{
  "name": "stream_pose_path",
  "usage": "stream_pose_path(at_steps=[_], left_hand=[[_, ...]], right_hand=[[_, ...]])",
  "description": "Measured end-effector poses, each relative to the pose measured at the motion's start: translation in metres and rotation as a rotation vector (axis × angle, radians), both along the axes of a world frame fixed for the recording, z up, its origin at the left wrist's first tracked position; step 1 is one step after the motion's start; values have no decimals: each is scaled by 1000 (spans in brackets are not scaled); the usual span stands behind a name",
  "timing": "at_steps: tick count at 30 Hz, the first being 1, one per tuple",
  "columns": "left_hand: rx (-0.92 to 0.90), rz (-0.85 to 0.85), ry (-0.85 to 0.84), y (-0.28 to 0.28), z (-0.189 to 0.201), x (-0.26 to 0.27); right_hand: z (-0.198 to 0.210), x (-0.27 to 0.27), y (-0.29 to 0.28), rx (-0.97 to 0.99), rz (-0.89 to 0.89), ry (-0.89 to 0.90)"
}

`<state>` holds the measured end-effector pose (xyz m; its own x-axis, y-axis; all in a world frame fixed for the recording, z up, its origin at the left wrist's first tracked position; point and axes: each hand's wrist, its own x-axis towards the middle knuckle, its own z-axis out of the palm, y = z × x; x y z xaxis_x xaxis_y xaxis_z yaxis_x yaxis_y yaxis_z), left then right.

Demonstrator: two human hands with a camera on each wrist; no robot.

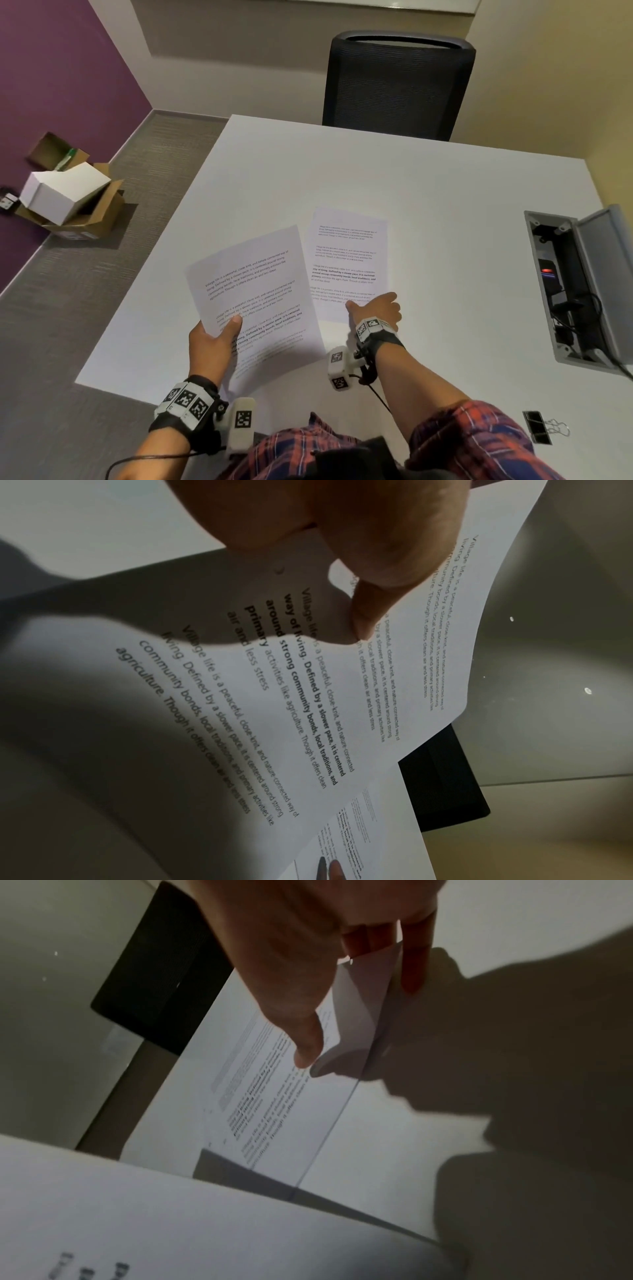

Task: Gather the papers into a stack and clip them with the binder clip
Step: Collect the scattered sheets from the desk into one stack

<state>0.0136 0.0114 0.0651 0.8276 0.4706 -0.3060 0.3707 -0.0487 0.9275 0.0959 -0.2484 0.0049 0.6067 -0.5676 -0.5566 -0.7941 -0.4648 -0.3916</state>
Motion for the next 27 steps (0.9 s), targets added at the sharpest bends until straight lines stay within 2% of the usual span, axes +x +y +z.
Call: stream_pose_path(at_steps=[4,8,13,19,24,27], left_hand=[[-3,25,-3,9,-2,-7],[-1,44,7,18,-8,-11],[-12,50,5,21,-14,-9],[-21,50,1,17,-16,-4],[-32,-16,-9,4,-11,8],[-33,-46,-12,-4,-11,16]], right_hand=[[-12,2,21,-132,120,39],[-16,6,31,-135,135,13],[-13,8,26,2,45,-67],[-18,-3,-1,176,-179,-253],[-13,-9,-39,323,-133,-287],[-11,-16,-61,320,-83,-288]])
